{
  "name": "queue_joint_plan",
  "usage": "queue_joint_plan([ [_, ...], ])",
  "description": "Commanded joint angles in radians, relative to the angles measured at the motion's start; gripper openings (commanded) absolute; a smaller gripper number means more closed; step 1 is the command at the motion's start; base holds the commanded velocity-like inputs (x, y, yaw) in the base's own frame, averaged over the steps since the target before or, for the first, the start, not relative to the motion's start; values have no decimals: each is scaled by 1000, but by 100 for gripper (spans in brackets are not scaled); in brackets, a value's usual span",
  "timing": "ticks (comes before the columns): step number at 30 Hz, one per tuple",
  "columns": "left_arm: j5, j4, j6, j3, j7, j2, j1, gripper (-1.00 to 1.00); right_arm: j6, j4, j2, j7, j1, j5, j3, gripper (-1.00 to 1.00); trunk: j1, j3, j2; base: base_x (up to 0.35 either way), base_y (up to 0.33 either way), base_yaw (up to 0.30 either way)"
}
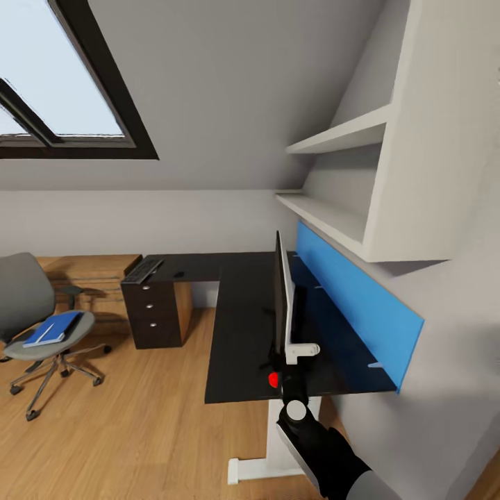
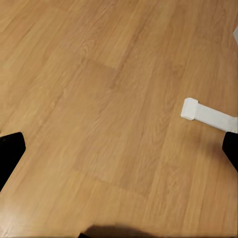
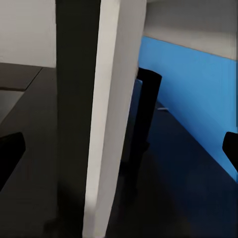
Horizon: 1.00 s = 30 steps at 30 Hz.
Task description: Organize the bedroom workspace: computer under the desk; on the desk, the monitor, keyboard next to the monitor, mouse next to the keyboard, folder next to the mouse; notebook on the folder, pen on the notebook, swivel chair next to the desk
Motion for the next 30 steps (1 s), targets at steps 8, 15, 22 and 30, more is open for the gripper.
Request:
queue_joint_plan([
  [8, 6, 1, -3, 3, -8, 0, 0, 100, -6, 6, 0, -4, -1, -9, 5, 100, 0, 0, -1, -66, 0, 0],
  [15, 7, -1, -3, 2, -4, 0, 0, 100, -7, 12, 1, -4, -1, -9, 5, 100, 0, 0, -1, -6, 0, 0],
  [22, 7, -2, -2, 2, -2, -1, 0, 100, -6, 13, 1, -4, 0, -9, 5, 100, 23, -19, -43, -1, 0, 0],
  [30, 7, -2, -2, 2, -2, -1, 0, 100, -6, 13, 1, -4, -1, -9, 5, 100, 50, -41, -92, 0, 0, 0],
])
